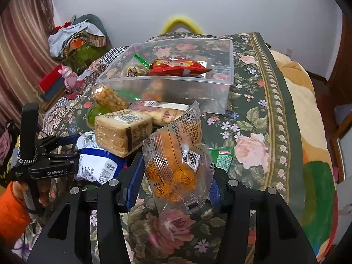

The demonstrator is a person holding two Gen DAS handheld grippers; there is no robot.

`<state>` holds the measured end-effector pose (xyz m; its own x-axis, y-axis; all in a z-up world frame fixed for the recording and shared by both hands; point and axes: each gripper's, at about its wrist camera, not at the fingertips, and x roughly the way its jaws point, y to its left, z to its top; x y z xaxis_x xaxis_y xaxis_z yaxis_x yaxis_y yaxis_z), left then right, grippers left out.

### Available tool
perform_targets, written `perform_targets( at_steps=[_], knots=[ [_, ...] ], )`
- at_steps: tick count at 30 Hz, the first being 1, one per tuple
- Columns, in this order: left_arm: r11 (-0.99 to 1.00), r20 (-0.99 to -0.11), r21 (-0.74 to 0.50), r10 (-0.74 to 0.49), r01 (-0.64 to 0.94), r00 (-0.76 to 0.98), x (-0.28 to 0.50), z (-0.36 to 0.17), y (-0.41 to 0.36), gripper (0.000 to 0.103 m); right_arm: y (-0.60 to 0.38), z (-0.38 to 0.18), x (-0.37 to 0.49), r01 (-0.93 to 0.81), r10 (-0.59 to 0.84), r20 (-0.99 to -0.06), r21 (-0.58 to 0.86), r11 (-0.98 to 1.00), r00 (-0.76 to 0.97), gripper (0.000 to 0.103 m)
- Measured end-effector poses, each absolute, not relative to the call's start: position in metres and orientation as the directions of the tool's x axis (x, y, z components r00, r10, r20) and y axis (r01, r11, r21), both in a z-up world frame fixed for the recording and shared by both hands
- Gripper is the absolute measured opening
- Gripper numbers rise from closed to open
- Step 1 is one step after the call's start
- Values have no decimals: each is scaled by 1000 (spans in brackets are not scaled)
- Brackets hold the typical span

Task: Organize snacks
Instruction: 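Grasp the orange puff bag with the right tool while the left tool grasps the chip bag, then carry the puff bag over the box with the right tool while the left lowers the chip bag in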

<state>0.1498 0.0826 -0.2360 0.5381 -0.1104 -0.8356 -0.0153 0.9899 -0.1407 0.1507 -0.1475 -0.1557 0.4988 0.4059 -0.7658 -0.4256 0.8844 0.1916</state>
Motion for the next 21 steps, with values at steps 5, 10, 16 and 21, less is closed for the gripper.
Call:
perform_targets(
  at_steps=[5, 10, 16, 21],
  knots=[
    [991, -842, -134, -114, 0, 528, 146, -234, 83, 62, -151, -154, 152, -417, 412, -762, 206, 885, 500, 49],
    [991, -845, -130, -114, 6, 522, 136, -231, 83, 53, -152, -150, 151, -422, 419, -753, 207, 883, 507, 49],
    [991, -831, -136, -110, -7, 545, 122, -217, 84, 49, -154, -147, 151, -423, 426, -745, 212, 881, 513, 49],
    [991, -800, -134, -99, -15, 592, 113, -192, 89, 49, -156, -140, 152, -424, 428, -734, 209, 881, 528, 49]
  ],
)
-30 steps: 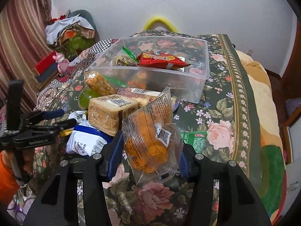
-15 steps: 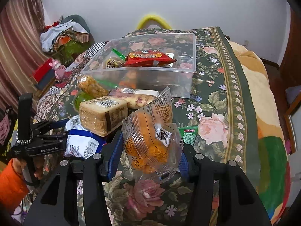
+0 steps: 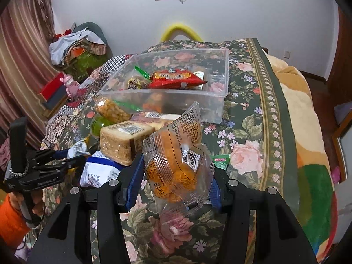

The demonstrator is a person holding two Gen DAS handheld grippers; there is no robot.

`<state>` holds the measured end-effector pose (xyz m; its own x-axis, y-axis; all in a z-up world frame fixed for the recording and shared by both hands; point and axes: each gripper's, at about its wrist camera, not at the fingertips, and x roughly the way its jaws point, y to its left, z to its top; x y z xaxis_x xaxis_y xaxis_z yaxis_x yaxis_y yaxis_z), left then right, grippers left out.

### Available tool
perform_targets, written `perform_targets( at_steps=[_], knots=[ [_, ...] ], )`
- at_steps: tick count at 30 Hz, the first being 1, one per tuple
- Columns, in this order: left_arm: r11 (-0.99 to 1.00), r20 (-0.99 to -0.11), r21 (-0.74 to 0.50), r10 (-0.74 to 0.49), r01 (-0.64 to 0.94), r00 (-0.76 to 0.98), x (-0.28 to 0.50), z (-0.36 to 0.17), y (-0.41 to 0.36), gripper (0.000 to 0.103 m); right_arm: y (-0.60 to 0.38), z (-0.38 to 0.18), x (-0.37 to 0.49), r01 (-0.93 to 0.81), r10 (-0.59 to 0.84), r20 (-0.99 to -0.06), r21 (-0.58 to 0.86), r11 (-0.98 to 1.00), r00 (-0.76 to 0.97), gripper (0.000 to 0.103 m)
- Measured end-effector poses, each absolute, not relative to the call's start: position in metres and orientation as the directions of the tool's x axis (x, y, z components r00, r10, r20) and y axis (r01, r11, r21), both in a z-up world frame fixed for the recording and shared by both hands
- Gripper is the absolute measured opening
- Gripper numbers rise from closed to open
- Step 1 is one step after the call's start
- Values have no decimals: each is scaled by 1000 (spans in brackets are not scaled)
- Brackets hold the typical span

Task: Organize snacks
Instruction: 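Carry the puff bag over the box with the right tool while the left lowers the chip bag in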

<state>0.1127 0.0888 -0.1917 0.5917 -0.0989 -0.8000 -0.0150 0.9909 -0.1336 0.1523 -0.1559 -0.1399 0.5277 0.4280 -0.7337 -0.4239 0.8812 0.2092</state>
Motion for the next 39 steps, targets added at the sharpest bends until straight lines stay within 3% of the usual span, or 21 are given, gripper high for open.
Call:
perform_targets(
  at_steps=[10, 19, 39],
  knots=[
    [990, -689, -142, -114, 21, 716, 134, -123, 84, 49, -158, -107, 165, -421, 431, -669, 190, 887, 605, 49],
    [991, -633, -118, -121, 60, 764, 184, -91, 70, 49, -155, -77, 193, -410, 434, -598, 186, 893, 674, 49],
    [991, -706, -121, -127, 58, 696, 309, -113, 45, 49, -129, -94, 274, -384, 405, -623, 177, 906, 669, 49]
  ],
)
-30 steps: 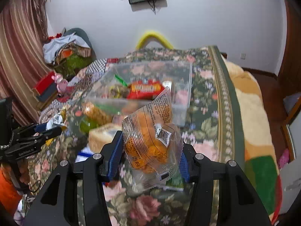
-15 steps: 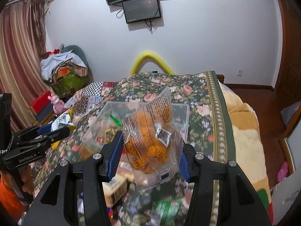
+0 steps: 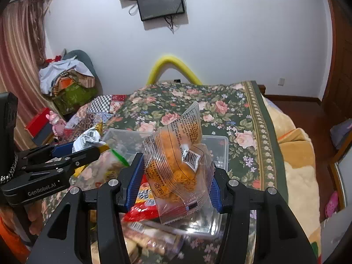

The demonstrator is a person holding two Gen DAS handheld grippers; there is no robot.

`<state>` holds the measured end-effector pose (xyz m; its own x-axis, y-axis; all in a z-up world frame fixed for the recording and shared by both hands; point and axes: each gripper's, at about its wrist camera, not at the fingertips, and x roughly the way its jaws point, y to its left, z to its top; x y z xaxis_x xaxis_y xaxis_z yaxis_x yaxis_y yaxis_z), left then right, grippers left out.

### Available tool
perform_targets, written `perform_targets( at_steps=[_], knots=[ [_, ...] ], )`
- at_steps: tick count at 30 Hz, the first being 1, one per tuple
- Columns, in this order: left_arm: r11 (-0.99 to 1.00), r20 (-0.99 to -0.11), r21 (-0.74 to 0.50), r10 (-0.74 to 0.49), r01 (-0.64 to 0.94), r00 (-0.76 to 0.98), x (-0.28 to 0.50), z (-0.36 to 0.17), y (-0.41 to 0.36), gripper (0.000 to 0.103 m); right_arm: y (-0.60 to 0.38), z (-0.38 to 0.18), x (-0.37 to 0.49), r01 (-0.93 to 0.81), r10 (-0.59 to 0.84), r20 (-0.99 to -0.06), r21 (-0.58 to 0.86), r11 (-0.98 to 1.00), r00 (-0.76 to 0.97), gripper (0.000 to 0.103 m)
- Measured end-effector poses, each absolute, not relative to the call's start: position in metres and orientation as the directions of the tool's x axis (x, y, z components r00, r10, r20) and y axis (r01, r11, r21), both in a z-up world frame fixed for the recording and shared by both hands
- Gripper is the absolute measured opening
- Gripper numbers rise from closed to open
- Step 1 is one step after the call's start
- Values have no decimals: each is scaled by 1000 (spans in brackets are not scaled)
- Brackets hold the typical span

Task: Organize snacks
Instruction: 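Carry the puff bag over the box with the right tool while the left lowers the chip bag in, then open both tools and move them back toward the snack pile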

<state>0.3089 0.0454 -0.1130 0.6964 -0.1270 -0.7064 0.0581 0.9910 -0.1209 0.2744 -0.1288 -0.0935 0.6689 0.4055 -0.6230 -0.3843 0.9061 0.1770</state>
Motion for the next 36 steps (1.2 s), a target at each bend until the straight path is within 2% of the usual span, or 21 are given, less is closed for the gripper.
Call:
perform_targets(
  at_steps=[13, 19, 22, 25, 28, 31, 36],
  knots=[
    [988, -796, -152, -135, 21, 590, 360, -155, 35, 49, -123, -127, 315, -368, 377, -701, 173, 914, 606, 49],
    [994, -804, -106, -93, 12, 587, 363, -160, 31, 50, -122, -137, 321, -372, 367, -725, 164, 914, 583, 53],
    [996, -807, -91, -88, 24, 584, 362, -159, 28, 54, -123, -140, 323, -371, 363, -737, 163, 914, 571, 54],
    [996, -809, -83, -80, 21, 582, 358, -157, 28, 65, -123, -140, 320, -377, 363, -740, 159, 913, 566, 59],
    [997, -795, -64, -73, 37, 602, 349, -150, 26, 67, -125, -133, 313, -375, 356, -730, 147, 915, 583, 65],
    [998, -778, -35, -64, 59, 625, 336, -136, 23, 68, -127, -125, 307, -380, 360, -717, 142, 914, 597, 67],
    [996, -730, -10, -71, 94, 680, 306, -106, 26, 75, -136, -106, 289, -388, 373, -684, 142, 911, 627, 68]
  ],
)
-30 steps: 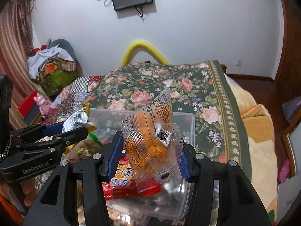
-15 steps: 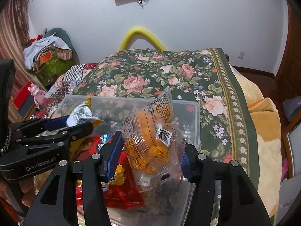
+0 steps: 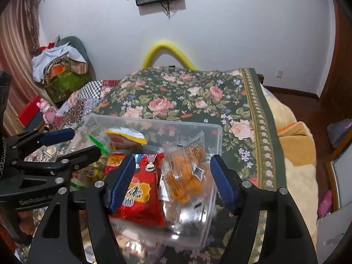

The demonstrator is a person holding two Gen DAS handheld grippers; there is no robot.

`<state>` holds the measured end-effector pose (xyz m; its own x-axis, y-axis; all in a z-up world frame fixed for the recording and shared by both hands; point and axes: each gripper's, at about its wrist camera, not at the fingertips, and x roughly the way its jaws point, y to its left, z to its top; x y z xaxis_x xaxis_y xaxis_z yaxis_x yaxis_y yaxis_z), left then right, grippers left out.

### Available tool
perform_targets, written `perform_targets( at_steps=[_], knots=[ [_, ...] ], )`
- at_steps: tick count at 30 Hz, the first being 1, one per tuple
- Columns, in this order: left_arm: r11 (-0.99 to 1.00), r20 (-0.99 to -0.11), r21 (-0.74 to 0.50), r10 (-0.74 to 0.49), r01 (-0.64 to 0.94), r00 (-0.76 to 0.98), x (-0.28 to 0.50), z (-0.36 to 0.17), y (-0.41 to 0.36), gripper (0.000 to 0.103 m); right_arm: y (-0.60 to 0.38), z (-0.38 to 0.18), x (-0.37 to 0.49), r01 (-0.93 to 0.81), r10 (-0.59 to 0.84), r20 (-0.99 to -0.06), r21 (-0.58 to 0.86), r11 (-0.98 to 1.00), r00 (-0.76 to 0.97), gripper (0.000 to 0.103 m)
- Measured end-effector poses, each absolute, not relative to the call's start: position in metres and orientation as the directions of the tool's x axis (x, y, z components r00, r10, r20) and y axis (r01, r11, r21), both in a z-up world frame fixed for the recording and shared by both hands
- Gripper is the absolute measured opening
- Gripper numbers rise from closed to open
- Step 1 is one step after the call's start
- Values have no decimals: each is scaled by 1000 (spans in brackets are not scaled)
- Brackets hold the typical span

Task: Organize snacks
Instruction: 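Open both tools and move them back toward the snack pile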

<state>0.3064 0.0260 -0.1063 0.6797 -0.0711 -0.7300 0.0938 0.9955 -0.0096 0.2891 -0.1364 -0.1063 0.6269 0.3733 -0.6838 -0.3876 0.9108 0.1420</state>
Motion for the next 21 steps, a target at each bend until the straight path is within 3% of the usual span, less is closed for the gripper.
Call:
perform_targets(
  at_steps=[10, 21],
  knots=[
    [996, -699, -4, -66, 89, 713, 244, -86, 51, 90, -165, -86, 243, -385, 377, -639, 135, 913, 670, 77],
    [999, -750, -47, -52, 24, 659, 201, -121, 93, 90, -192, -115, 199, -333, 311, -703, 112, 936, 639, 81]
  ],
)
